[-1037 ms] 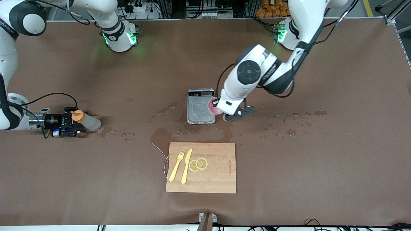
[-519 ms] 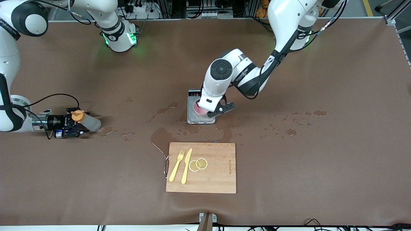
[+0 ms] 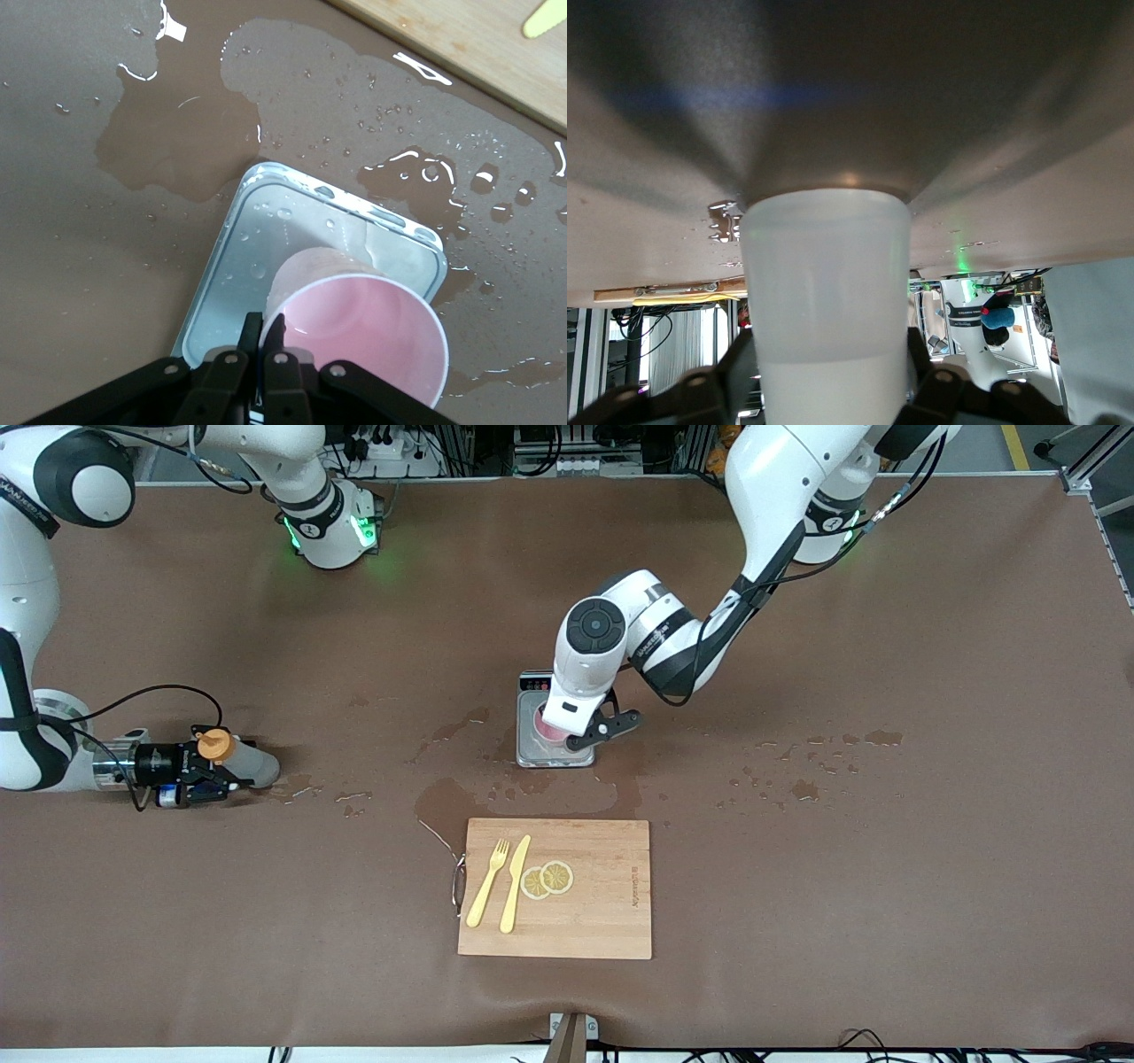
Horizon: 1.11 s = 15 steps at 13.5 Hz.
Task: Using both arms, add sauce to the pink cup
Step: 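Lower the cup onto the tray while the right gripper lifts the bottle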
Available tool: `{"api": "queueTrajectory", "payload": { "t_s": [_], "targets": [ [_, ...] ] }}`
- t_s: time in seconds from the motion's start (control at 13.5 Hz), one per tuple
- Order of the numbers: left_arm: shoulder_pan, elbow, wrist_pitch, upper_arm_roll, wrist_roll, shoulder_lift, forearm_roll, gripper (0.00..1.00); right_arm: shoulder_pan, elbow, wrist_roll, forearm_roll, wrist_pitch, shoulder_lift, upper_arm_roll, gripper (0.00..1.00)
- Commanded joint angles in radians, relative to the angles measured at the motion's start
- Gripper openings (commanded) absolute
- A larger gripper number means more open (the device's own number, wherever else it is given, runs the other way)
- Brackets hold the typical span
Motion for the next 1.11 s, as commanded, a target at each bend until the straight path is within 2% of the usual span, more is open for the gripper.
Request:
{"api": "queueTrajectory", "payload": {
  "t_s": [0.0, 0.07, 0.22, 0.3, 1.04],
  "targets": [
    [-0.018, 0.021, -0.001, 0.008, -0.037, 0.012, 0.03, 0.0, 0.002, 0.013, -0.003, 0.017, -0.005, 0.002, -0.005, 0.6],
    [-0.018, 0.022, -0.001, 0.009, -0.053, 0.012, 0.03, 0.15, 0.002, 0.014, -0.002, 0.017, -0.005, 0.0, -0.005, 0.53],
    [-0.017, 0.027, -0.001, 0.009, -0.079, 0.012, 0.03, 0.79, 0.003, 0.024, -0.002, 0.008, -0.005, -0.004, -0.006, 0.52],
    [-0.018, 0.027, -0.001, 0.011, -0.076, 0.012, 0.032, 1.0, 0.005, 0.03, 0.008, 0.006, -0.005, -0.008, -0.006, 0.52],
    [-0.003, 0.028, -0.009, 0.011, -0.073, -0.013, 0.047, 1.0, 0.078, 0.074, 0.13, -0.064, 0.03, -0.058, -0.011, 0.53]
  ]
}}
